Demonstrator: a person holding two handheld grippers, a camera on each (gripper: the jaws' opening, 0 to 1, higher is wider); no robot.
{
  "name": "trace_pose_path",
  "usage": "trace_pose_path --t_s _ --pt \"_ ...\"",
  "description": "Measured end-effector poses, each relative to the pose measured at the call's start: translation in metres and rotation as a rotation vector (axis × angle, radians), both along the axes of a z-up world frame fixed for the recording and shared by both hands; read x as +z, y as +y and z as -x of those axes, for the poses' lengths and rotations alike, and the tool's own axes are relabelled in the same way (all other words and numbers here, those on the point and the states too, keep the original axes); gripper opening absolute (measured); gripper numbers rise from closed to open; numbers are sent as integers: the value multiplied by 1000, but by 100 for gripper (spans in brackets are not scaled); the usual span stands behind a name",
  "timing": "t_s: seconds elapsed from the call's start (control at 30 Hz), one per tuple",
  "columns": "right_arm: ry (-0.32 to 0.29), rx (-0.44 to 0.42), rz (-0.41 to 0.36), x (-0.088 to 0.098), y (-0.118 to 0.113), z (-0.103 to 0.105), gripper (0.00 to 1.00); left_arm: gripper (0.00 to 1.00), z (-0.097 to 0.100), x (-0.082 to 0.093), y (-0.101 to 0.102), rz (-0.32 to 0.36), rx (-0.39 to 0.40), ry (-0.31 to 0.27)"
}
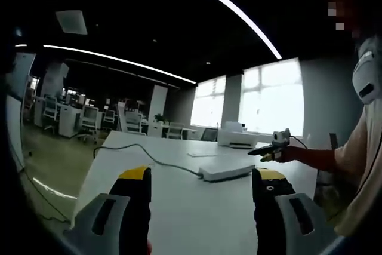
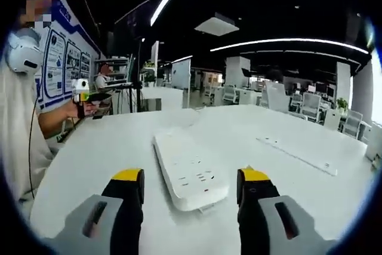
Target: Pick up the power strip scattered on the table, fix it on the side mounting bracket of the table, and press the switch
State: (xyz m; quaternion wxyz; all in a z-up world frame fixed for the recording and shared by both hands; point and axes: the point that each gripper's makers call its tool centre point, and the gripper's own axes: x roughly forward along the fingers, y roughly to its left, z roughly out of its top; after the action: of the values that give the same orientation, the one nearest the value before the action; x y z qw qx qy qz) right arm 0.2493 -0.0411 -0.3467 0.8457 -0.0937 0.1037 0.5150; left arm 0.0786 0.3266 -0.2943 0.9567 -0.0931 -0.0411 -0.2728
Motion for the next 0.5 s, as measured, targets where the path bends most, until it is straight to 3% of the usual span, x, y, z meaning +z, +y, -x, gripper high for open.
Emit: trace_pose_path --t_s 0.17,0.5 --pt "-29 33 93 -13 5 -4 63 73 0 0 3 2 6 3" --pt "33 63 89 -30 9 -5 62 73 3 2 8 -3 18 -3"
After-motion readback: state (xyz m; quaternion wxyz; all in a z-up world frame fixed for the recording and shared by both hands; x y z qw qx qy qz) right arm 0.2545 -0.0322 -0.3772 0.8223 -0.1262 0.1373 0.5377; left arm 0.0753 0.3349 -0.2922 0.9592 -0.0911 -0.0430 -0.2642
